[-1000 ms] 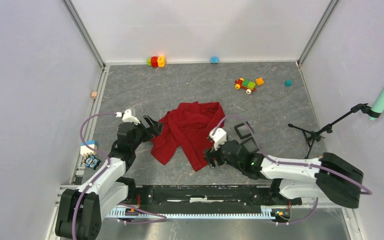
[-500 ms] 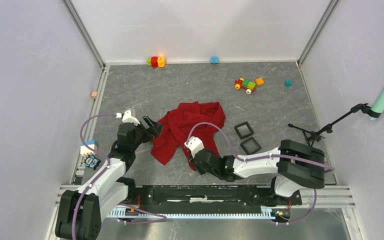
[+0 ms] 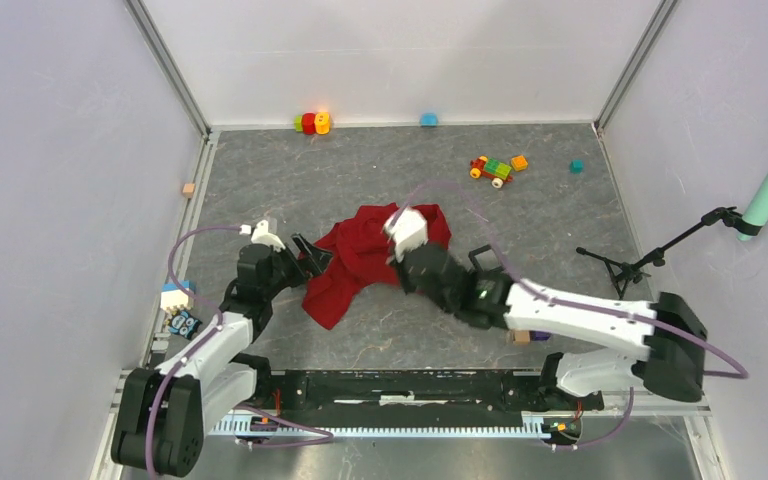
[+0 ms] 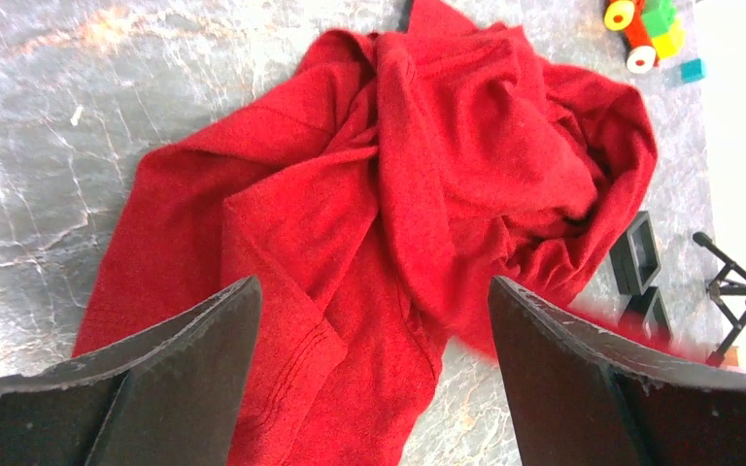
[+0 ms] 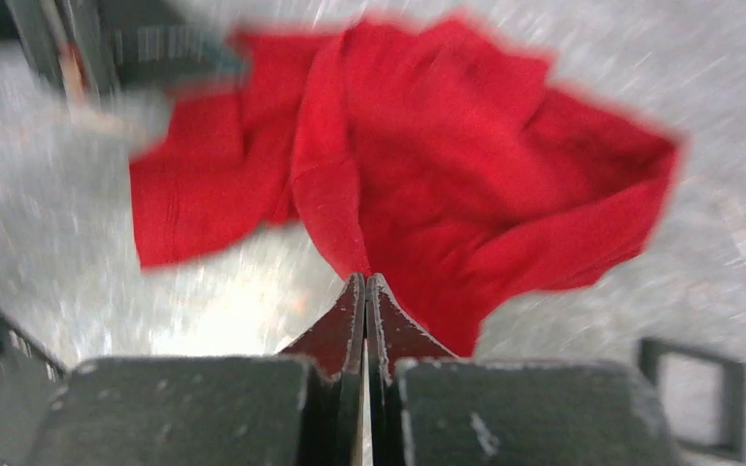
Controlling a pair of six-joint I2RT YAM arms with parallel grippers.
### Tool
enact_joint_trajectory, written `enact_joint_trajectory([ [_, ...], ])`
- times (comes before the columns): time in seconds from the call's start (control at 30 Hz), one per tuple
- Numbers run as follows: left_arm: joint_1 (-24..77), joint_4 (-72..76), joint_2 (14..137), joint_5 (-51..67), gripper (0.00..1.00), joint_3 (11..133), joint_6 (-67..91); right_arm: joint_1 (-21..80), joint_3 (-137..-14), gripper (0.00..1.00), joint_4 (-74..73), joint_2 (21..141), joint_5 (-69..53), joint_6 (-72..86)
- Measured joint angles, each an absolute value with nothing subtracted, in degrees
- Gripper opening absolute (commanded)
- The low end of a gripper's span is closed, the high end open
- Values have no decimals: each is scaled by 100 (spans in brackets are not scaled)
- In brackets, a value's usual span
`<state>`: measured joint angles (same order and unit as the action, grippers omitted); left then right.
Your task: Remove the brooch from the garment
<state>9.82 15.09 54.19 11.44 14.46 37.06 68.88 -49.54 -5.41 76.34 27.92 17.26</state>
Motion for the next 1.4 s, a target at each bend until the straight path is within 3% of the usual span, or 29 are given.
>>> enact_joint_trajectory([
  [0.2,982,1601,5977,1428,90,1450,3730,5535,-6641,0,-1151,7043,2600,1135],
  [0.37,982,1634,6281,1570,90,1555,3745,4838,-9306,0,-2043,7832,2445,753],
  [0.5,982,1481,6392,1485,90,1712,3745,4473,-10702,0,-2469,8449,2244,615],
  [0.97,982,336,6322,-148,91,2043,3802,3870,-10661,0,-3129,8844,1562,639],
  [1.03,982,242,6558,-235,81,2163,3811,3820,-10497,0,-3096,8796,1516,646],
  [1.1,982,239,6882,-242,62,2377,3813,3780,-10315,0,-3087,8739,1481,661],
  [1.2,976,381,7389,-86,13,2596,3804,3704,-10057,0,-3068,8635,1409,676],
  [1.23,972,416,7500,-40,3,2626,3828,3688,-9992,0,-3072,8597,1402,681],
  [1.4,972,167,7837,25,2,2971,3765,3395,-9426,0,-3087,8226,1275,777],
])
